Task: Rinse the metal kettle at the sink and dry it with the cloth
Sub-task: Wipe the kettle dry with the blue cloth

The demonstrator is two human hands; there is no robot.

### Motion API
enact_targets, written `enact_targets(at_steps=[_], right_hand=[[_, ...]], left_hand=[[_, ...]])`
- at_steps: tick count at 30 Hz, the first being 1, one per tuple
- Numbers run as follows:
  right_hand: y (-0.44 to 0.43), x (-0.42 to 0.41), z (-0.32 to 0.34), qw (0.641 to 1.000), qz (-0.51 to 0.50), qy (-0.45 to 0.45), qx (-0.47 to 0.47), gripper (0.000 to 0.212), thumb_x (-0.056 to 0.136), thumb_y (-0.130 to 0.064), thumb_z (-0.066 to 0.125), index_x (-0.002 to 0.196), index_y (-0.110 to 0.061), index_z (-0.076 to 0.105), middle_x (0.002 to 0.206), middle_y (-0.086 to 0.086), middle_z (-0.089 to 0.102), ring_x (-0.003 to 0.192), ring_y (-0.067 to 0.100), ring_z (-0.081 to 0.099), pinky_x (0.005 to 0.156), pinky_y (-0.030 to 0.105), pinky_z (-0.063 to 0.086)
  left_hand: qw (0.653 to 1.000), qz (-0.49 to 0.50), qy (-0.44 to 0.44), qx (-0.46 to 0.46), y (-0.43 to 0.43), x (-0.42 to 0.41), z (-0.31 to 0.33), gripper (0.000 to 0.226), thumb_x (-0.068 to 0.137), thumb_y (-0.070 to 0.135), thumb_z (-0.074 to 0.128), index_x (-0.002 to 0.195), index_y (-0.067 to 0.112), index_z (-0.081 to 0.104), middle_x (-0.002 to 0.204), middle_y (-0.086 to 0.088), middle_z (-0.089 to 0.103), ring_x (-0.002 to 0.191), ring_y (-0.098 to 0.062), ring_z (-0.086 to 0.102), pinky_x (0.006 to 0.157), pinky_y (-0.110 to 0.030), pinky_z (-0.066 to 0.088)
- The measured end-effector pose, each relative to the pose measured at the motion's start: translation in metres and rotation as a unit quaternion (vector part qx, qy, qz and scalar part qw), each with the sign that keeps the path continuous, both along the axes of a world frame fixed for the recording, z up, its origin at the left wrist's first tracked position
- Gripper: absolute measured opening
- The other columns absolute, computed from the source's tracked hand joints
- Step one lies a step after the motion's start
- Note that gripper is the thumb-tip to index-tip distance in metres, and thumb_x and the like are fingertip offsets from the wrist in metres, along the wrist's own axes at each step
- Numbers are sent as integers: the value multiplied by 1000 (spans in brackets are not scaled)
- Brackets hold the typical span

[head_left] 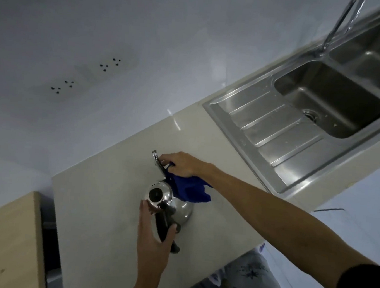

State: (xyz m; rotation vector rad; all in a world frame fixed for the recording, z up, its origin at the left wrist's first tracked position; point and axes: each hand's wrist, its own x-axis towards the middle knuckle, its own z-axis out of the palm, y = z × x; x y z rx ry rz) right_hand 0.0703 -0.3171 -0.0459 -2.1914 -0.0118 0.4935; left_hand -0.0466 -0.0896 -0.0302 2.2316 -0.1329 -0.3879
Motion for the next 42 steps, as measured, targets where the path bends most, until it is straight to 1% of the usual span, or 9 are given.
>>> enact_targets(at_steps=[4, 7, 11, 14, 26, 30, 34, 38, 42], right_hand=[[-12, -17, 0, 999, -43, -13, 2, 43, 96, -8, 45, 136, -21, 51, 134, 5, 64, 117, 27, 60, 102, 40, 46], [-27, -43, -6, 995, -92, -24, 6, 46, 96, -5, 44, 139, -22, 49, 136, 3, 64, 122, 24, 60, 106, 35, 44], [-38, -80, -11, 986, -153, -64, 5, 47, 94, -1, 43, 136, -19, 53, 133, 0, 66, 121, 19, 60, 105, 26, 41], [-35, -109, -18, 976, -196, -95, 10, 48, 91, 1, 44, 133, -18, 57, 129, -3, 67, 115, 17, 62, 101, 21, 42], [32, -192, -44, 963, -230, -130, 54, 53, 90, 1, 43, 137, -20, 57, 116, -16, 64, 74, -3, 55, 73, 2, 39], [52, -204, -45, 967, -215, -119, 72, 62, 90, -2, 40, 144, -31, 49, 126, -6, 67, 80, -5, 57, 78, 8, 45], [71, -207, -41, 971, -192, -118, 82, 65, 88, -5, 38, 145, -37, 45, 133, -6, 64, 96, 0, 60, 87, 14, 49], [84, -207, -37, 972, -186, -118, 83, 66, 89, -3, 39, 146, -34, 46, 138, -8, 61, 100, -7, 54, 87, 6, 43], [95, -207, -39, 975, -167, -119, 87, 65, 88, -10, 35, 146, -38, 42, 139, -9, 61, 107, 14, 65, 92, 31, 53]], left_hand=[[998, -60, -1, 4, 3, 8, 11, 93, 89, 7, 71, 159, 26, 12, 169, 4, 17, 141, 3, 32, 93, 8, 33], [992, -125, -24, 20, 17, 28, 10, 83, 93, 5, 67, 158, 25, 19, 165, 14, 5, 119, 25, 25, 66, -1, 52], [986, -118, -107, 46, 40, 60, 0, 72, 85, 11, 78, 148, 27, 47, 166, 7, 25, 142, -12, 39, 92, -56, 58], [989, -72, -113, 62, 41, 80, 3, 61, 78, 8, 84, 135, 6, 62, 154, -6, 47, 135, -22, 50, 112, -47, 44], [997, 17, -70, 29, 25, 122, 5, 33, 85, -6, 71, 116, 6, 75, 111, -16, 77, 99, -31, 70, 88, -7, 46], [999, 22, -31, 13, 23, 120, 15, 38, 98, 2, 54, 133, 10, 66, 119, -29, 71, 96, -40, 69, 86, -19, 48], [999, -23, 30, -19, 20, 117, 21, 47, 105, 34, 47, 148, 17, 50, 158, -4, 46, 144, -21, 46, 119, -30, 31], [999, -44, 18, 15, 12, 112, 27, 33, 103, 53, 40, 105, 31, 64, 111, 31, 68, 104, 14, 60, 98, -29, 45], [998, -67, -8, -3, 1, 110, 34, 48, 96, 64, 37, 100, 19, 56, 98, 9, 67, 94, -7, 61, 86, -30, 44]])
